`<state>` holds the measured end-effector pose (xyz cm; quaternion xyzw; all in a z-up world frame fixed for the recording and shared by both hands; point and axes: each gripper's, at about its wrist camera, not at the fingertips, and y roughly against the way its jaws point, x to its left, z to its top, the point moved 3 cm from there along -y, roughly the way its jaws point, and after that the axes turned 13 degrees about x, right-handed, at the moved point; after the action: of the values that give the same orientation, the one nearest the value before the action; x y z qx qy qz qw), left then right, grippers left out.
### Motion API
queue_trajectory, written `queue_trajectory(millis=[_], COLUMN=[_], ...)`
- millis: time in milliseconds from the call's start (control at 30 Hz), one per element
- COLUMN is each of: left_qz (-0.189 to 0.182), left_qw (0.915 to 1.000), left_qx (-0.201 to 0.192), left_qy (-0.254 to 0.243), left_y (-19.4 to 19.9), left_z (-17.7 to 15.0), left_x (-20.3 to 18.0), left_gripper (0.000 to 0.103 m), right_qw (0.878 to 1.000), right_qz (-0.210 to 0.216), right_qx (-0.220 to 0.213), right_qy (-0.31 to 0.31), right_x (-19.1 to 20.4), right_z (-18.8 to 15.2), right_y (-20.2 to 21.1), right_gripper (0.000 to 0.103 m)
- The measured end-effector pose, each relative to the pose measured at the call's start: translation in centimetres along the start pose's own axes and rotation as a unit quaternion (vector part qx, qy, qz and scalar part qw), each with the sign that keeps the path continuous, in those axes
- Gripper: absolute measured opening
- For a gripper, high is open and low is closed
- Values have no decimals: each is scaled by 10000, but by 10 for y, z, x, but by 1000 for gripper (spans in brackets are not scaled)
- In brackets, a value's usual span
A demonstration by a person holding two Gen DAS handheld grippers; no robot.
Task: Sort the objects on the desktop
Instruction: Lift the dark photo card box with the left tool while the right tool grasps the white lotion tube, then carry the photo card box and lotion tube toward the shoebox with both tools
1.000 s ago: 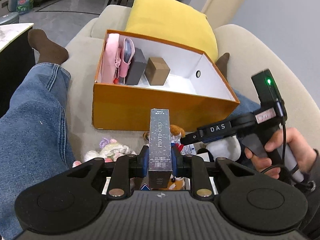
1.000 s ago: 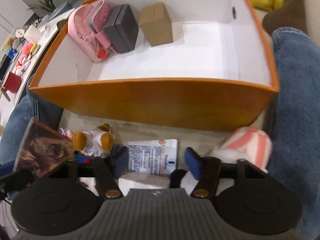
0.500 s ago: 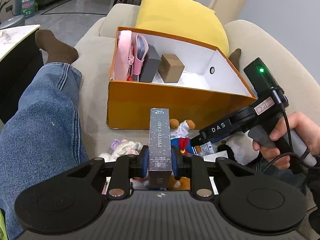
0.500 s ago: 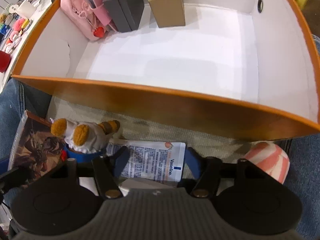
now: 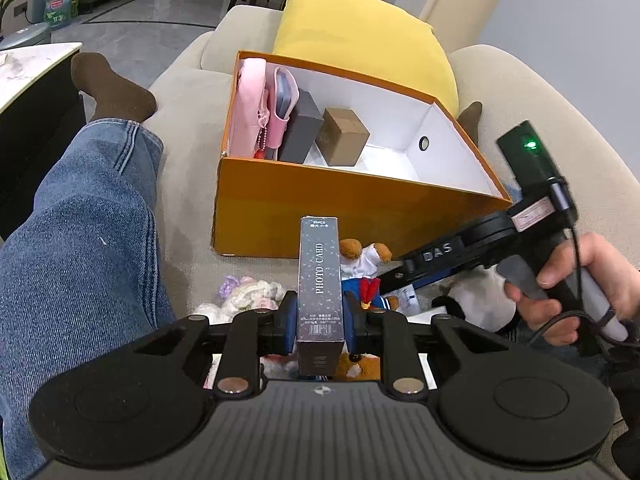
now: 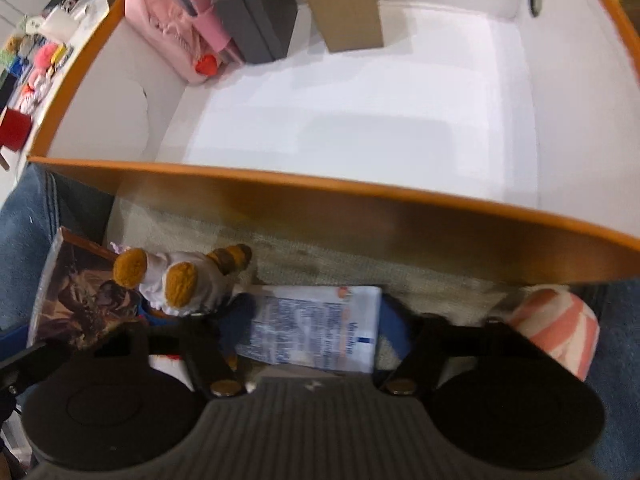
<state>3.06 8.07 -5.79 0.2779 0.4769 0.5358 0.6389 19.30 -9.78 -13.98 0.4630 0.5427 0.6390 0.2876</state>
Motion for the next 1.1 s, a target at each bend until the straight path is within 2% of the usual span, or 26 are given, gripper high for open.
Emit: queue_trajectory(millis=[67, 200, 267, 400, 500, 567, 700, 800, 933, 1000, 1067, 1100], left_qz=[26, 96, 147, 125, 144, 139, 167, 157, 145, 126, 140, 163], left_qw=[10000, 9999, 9999, 9999, 9998, 9998, 9997, 9996, 9996, 9996, 9996, 9995], left_qx=[-18, -55, -71, -59, -70, -70, -115, -137, -158, -156, -186, -225], left_qy=[1, -10, -2, 71, 87, 106, 148, 185, 192, 203, 182, 148], left_y=[0, 2, 3, 4, 3, 4, 6, 5, 6, 8, 11, 14], left_z=[0, -1, 0, -1, -3, -3, -4, -5, -6, -5, -3, -2], left_x=[0, -2, -2, 0, 0, 0, 3, 5, 5, 5, 4, 3], left_gripper=[26, 26, 26, 26, 26, 26, 26, 26, 26, 26, 26, 26], right_qw=[9998, 9992, 9978, 9927, 9918, 9915, 9891, 9859, 9821, 9801, 9798, 9806], right_qz=[171, 273, 486, 983, 924, 833, 983, 1281, 1462, 1553, 1416, 1201], right_qx=[-6, -308, -456, -688, -862, -964, -1065, -1079, -1171, -1221, -1404, -1544], right_qy=[-53, -13, -25, 83, 211, 258, 243, 62, -176, -210, -153, -104], right_x=[-2, 5, 12, 26, 39, 44, 48, 43, 35, 34, 35, 36], right_z=[-5, -19, -25, -36, -42, -45, -54, -62, -73, -78, -82, -84], right_y=[6, 22, 34, 52, 54, 54, 48, 40, 35, 39, 52, 61], right_gripper=[31, 23, 16, 15, 18, 25, 29, 22, 5, 5, 5, 5])
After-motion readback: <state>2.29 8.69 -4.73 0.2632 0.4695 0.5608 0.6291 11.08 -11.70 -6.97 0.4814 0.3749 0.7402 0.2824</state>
